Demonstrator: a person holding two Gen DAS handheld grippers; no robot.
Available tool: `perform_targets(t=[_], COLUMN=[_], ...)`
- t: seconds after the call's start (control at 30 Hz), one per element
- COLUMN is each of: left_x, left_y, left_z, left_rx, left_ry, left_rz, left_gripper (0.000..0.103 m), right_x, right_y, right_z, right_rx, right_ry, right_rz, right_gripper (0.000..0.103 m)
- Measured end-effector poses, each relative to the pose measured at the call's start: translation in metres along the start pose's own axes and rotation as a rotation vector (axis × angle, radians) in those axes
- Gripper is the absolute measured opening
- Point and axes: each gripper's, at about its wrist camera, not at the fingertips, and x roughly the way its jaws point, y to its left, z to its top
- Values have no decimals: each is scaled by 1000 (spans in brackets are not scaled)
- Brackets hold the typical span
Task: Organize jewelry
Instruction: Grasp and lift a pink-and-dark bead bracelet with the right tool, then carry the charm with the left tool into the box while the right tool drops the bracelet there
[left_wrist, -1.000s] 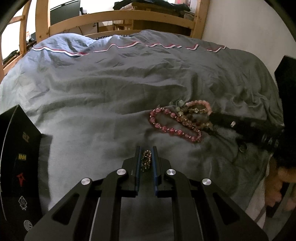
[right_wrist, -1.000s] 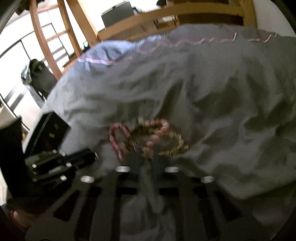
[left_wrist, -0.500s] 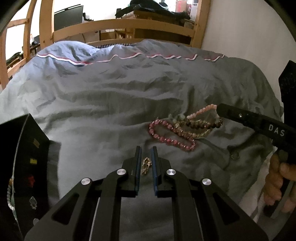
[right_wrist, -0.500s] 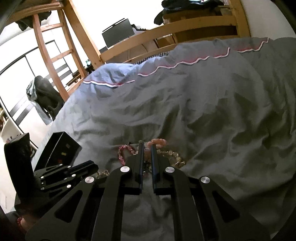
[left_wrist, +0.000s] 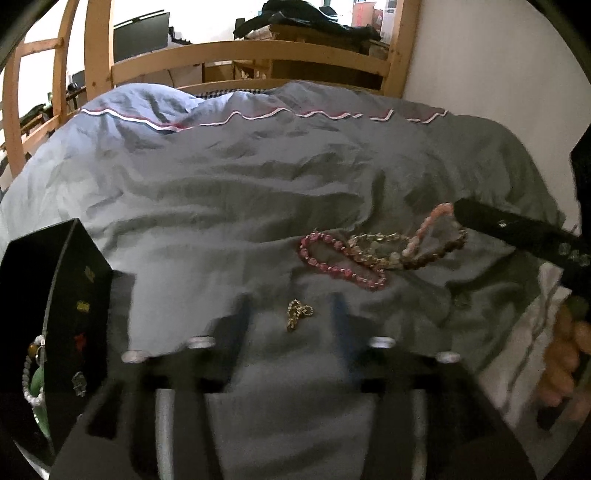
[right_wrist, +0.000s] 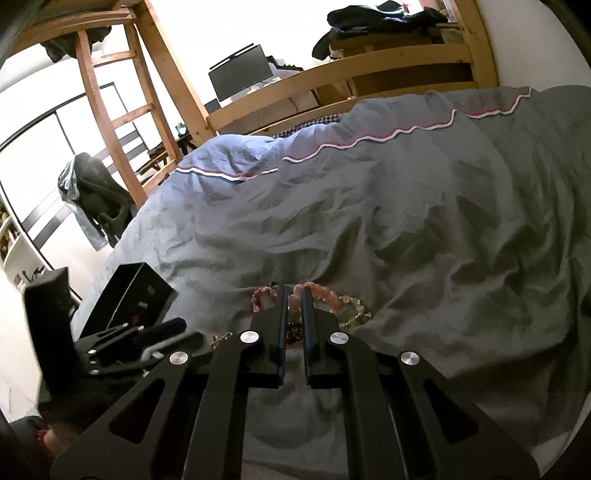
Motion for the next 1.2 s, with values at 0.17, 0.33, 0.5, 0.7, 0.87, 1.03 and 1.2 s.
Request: perform_targets(t=[0.17, 0.33, 0.5, 0.7, 0.87, 1.03, 1.2], left_x=[37, 36, 14, -23, -48, -77, -99], left_y=[-3, 5, 4, -1, 5, 14, 25], left_z=[-2, -1, 5, 8, 4, -1, -4], left_rx=[29, -4, -19, -21, -36, -49, -66], left_ry=[82, 81, 36, 0, 0, -19, -31], left_rz=[1, -47, -55, -43, -23, -12, 14], left_gripper=[39, 8, 8, 8, 8, 8, 8], right_x=[4, 6, -2, -25, -48, -64, -72], right_y=[3, 3, 6, 19, 33, 50, 72], right_z=[-1, 0, 1, 7, 7, 7, 7], right_rx=[-17, -15, -14, -36, -47, -68, -97], right_ry=[13, 11, 0, -25, -36, -42, -39], right_rz=[1, 6, 22, 46, 65, 70, 78], right_gripper=[8, 8, 8, 8, 8, 8, 8])
